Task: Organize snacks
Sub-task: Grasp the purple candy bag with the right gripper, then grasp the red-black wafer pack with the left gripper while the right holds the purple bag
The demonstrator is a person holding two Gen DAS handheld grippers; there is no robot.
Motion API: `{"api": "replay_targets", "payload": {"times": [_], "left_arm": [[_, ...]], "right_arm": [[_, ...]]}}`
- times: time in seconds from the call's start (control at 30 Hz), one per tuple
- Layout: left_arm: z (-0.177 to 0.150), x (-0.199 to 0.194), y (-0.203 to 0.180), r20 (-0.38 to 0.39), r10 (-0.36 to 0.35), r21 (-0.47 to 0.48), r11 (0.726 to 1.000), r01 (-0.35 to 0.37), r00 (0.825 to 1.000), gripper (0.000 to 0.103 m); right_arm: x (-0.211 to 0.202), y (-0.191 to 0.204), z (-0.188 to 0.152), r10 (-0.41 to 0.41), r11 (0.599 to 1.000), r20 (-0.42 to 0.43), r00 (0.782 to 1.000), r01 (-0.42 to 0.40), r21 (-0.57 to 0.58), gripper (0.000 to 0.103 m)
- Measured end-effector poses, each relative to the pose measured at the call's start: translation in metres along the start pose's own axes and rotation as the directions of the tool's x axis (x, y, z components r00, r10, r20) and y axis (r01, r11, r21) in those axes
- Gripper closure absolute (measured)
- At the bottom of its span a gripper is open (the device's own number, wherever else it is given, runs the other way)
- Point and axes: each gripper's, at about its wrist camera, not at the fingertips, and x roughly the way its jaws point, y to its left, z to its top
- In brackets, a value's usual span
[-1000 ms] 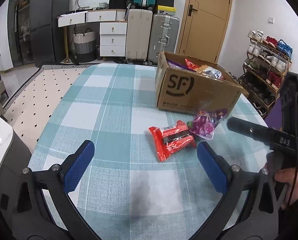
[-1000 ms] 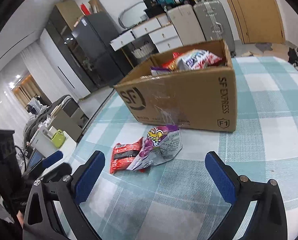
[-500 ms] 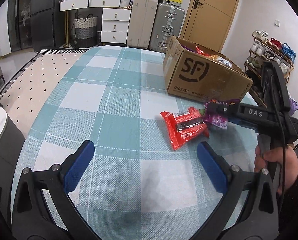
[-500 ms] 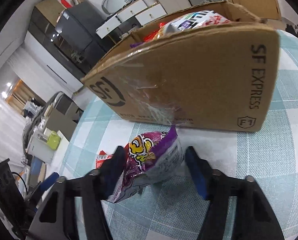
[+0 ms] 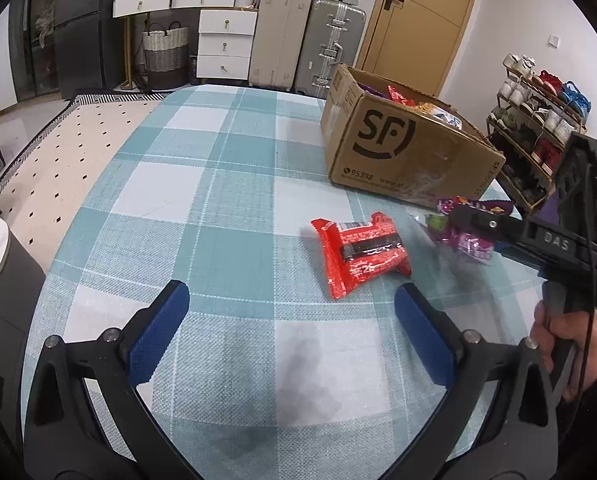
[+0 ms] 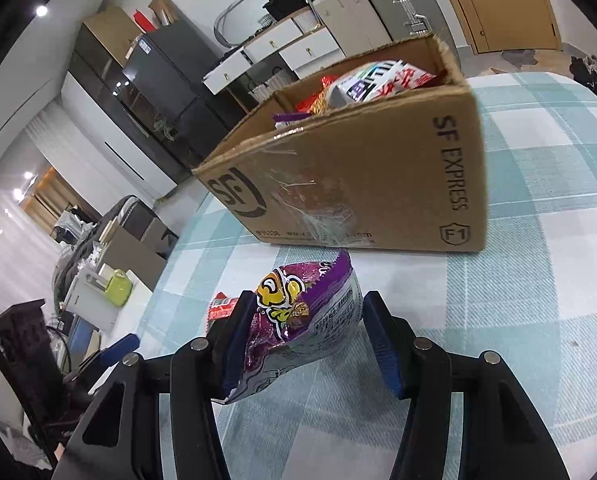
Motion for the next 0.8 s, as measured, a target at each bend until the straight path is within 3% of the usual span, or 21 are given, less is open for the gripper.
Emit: {"api": "replay_targets", "payload": {"times": [0.27,0.47,0.8], "left_arm": [[0.011,0.03,-0.018,-0.067,-0.028,0.017,0.999,0.029,0.997,0.001],[0.015,0.053,-0.026,-0.14,-0.064,-0.039,0.997,0.059,0.988,0.001],[0.025,0.08,-0.043,-0.175,-0.069,-0.098,0.994,0.053,0.982,0.001]], "right_arm": [[-0.04,-0.015,-0.014,0.021,1.0,0.046,0.999,-0.021,0.008,0.048],[-0.063,-0.029,-0.022,0.019,0.999,0.067,0.998,-0.021,0.03,0.048],[-0.075,-0.037,-0.04,0.01,0.999,0.061,0.998,-0.012,0.03,0.048]]}}
